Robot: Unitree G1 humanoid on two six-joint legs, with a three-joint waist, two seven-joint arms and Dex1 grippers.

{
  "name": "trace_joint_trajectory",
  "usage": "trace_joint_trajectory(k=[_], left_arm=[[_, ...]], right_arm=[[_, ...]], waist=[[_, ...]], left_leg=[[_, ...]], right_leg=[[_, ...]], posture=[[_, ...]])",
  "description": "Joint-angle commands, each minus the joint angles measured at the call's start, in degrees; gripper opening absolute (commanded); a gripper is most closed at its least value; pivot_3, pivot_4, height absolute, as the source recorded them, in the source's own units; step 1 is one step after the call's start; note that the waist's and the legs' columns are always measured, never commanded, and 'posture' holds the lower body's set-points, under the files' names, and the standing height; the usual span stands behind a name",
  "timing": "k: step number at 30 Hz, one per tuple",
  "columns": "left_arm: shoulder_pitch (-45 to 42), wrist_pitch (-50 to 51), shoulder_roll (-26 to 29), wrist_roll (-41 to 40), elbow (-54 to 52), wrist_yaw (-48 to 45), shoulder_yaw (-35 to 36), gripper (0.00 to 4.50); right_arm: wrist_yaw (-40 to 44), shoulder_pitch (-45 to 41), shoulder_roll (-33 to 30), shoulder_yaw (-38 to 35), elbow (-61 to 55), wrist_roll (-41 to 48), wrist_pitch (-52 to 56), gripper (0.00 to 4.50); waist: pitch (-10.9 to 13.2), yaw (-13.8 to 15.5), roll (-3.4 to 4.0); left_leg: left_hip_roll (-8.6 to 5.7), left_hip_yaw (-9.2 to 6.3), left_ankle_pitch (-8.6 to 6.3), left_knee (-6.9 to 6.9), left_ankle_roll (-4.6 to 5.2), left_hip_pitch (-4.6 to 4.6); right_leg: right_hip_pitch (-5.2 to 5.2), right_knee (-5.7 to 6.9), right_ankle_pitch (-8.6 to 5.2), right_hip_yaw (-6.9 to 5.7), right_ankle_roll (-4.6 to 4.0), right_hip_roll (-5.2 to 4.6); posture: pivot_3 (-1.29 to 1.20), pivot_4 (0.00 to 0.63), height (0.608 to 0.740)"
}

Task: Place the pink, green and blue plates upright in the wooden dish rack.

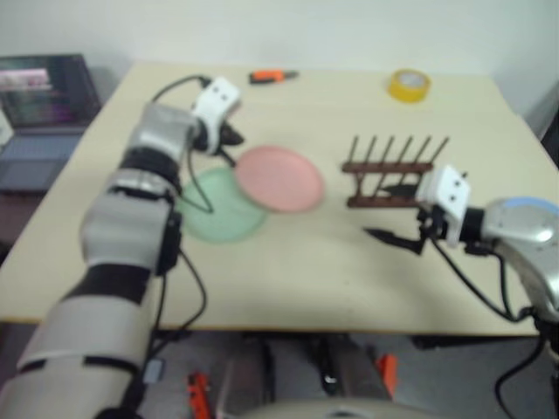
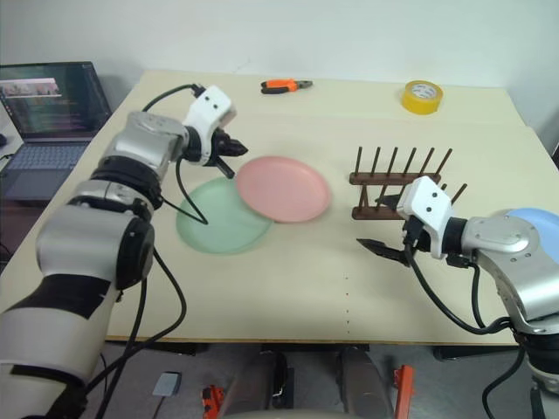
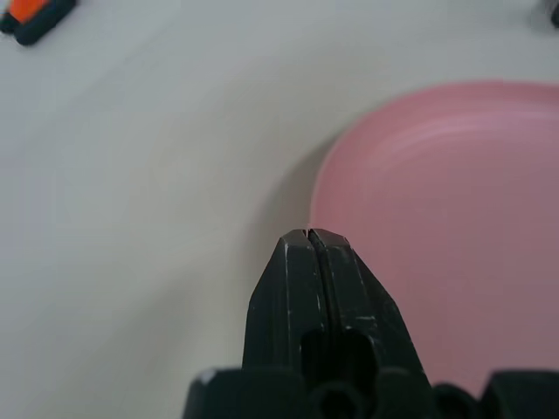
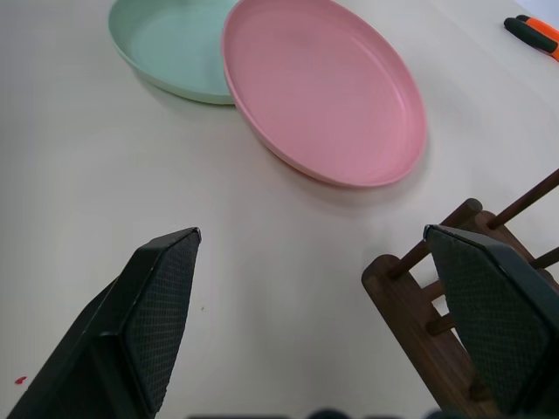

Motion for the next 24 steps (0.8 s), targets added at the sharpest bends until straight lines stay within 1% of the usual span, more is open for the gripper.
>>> trace_joint_trajectory(k=[1, 6, 9, 12, 18, 24], left_arm=[[-2.06, -0.19, 1.12, -0.3, -1.06, -0.09, 0.82, 0.04], [-1.61, -0.05, 1.05, 0.73, -0.98, -0.11, 0.13, 0.04], [-2.06, -0.22, 0.79, 0.89, -1.02, 0.01, 0.17, 0.57], [-2.48, -0.51, 0.52, 0.54, -1.03, 0.48, 0.67, 1.55], [-2.89, 1.06, -0.33, -0.79, -0.44, 3.47, 2.58, 3.73], [-1.63, 2.32, -0.71, 0.01, 0.07, 4.91, 2.48, 3.73]], right_arm=[[-0.27, -0.91, 0.32, -0.18, -0.74, -0.41, -0.66, 4.5], [-0.48, -0.89, 0.62, 0.31, -0.53, -0.83, -0.82, 4.5], [-0.64, -0.9, 0.67, 0.81, 0.03, -1.74, -1.14, 4.5], [-0.77, -0.84, 1.14, 0.85, -0.18, -1.98, -1.04, 4.5], [-1.91, 0.54, 2.38, 1.0, -1.71, -1.83, -0.19, 4.5], [-3.27, 2.37, 3.19, 1.09, -3.97, -1.27, 1.0, 4.5]], waist=[[-0.01, -0.04, 0.0], [0.0, -0.05, 0.0], [0.0, -0.04, 0.0], [-0.01, -0.05, 0.0], [-0.01, -0.03, 0.0], [-0.01, -0.06, 0.0]], left_leg=[[0.0, 0.0, 0.0, 0.02, 0.0, 0.0], [0.01, -0.01, 0.0, 0.14, 0.01, 0.0], [0.02, 0.0, 0.0, 0.17, 0.01, 0.0], [0.02, 0.01, 0.0, 0.18, 0.01, 0.0], [0.02, 0.0, 0.0, 0.19, 0.01, 0.0], [0.0, 0.0, 0.0, 0.19, 0.01, 0.0]], right_leg=[[0.01, 0.0, 0.01, 0.01, 0.01, 0.0], [0.04, 0.05, 0.06, -0.01, 0.0, 0.01], [0.04, 0.04, 0.09, 0.01, 0.02, 0.01], [0.04, 0.04, 0.1, 0.02, 0.03, 0.01], [0.05, 0.04, 0.11, 0.02, 0.04, 0.01], [0.05, 0.04, 0.12, 0.04, 0.06, 0.01]], posture=[[0.0, 0.15, 0.74], [0.0, 0.15, 0.74], [0.0, 0.15, 0.74], [0.0, 0.15, 0.74], [0.0, 0.15, 0.74], [0.0, 0.15, 0.74]])
